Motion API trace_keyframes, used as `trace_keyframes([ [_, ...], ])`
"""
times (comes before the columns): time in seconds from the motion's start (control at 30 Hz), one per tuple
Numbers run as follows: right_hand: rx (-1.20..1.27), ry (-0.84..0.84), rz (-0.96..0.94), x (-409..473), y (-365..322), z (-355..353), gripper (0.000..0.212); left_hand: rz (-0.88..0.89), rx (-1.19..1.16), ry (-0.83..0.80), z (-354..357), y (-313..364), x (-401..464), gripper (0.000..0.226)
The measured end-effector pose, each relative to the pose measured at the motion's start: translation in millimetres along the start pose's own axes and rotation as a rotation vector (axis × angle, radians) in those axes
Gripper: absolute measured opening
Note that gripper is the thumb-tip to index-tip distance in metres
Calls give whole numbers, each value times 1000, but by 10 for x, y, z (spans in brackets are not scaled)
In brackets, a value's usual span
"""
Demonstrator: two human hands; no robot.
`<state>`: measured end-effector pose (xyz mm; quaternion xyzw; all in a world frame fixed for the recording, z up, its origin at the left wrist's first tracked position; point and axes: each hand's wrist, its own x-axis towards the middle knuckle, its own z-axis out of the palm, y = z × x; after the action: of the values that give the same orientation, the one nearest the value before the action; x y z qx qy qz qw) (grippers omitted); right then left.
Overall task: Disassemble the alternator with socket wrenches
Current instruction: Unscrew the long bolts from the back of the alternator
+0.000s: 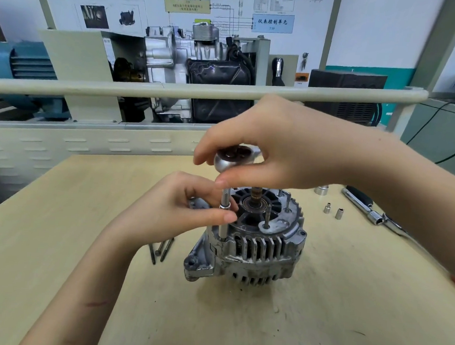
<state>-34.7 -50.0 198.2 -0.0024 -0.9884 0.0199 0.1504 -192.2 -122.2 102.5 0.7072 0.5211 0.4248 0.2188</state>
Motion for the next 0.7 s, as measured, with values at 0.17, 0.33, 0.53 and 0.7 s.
trace_keyframes([
  [0.17, -110, 3, 30, 16, -25, 13, 38, 10, 121, 91, 35, 34, 0, 49],
  [0.33, -129, 22, 4, 14, -42, 42, 33, -6, 127, 75, 32, 48, 11, 52],
  [0.53, -35, -15, -46, 10, -48, 45, 25, -5, 89, -30, -35, 22, -11, 23],
  [0.7, -122, -5, -12, 29, -12, 72, 29, 21, 137, 79, 12, 4, 3, 48],
])
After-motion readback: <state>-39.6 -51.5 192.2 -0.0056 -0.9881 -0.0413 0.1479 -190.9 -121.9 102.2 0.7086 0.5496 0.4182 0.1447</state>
